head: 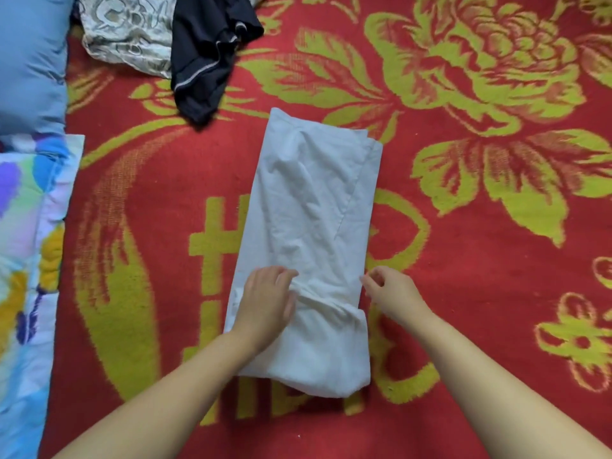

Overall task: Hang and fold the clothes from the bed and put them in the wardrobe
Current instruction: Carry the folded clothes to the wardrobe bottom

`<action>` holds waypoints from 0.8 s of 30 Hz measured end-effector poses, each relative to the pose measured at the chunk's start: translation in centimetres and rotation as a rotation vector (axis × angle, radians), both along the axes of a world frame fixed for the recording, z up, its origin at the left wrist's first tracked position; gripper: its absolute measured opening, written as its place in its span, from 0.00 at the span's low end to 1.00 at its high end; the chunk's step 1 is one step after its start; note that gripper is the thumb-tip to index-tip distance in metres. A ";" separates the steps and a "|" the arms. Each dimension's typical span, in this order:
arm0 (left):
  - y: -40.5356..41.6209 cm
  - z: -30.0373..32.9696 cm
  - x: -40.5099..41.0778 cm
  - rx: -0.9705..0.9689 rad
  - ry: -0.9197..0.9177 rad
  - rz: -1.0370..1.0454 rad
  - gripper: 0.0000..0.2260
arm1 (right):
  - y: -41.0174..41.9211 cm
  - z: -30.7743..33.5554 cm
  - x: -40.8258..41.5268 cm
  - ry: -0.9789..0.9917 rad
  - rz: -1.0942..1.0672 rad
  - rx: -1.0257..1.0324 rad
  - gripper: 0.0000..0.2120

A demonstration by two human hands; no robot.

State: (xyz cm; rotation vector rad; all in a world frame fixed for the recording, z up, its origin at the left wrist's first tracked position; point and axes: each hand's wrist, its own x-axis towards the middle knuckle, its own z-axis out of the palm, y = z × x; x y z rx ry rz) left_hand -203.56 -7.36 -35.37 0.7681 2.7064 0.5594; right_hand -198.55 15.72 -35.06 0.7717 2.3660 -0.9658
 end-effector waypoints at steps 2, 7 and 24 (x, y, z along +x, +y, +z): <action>3.7 0.5 -0.4 0.057 -0.062 -0.083 0.13 | 3.0 -0.1 -4.0 0.060 -0.018 0.012 0.09; 12.6 -1.2 -2.3 -0.047 -0.093 0.060 0.17 | 9.4 -1.1 -16.0 0.275 -0.018 0.100 0.12; 10.4 -4.9 5.0 -0.003 0.224 0.434 0.09 | 4.1 6.3 -29.0 0.505 0.271 -0.430 0.10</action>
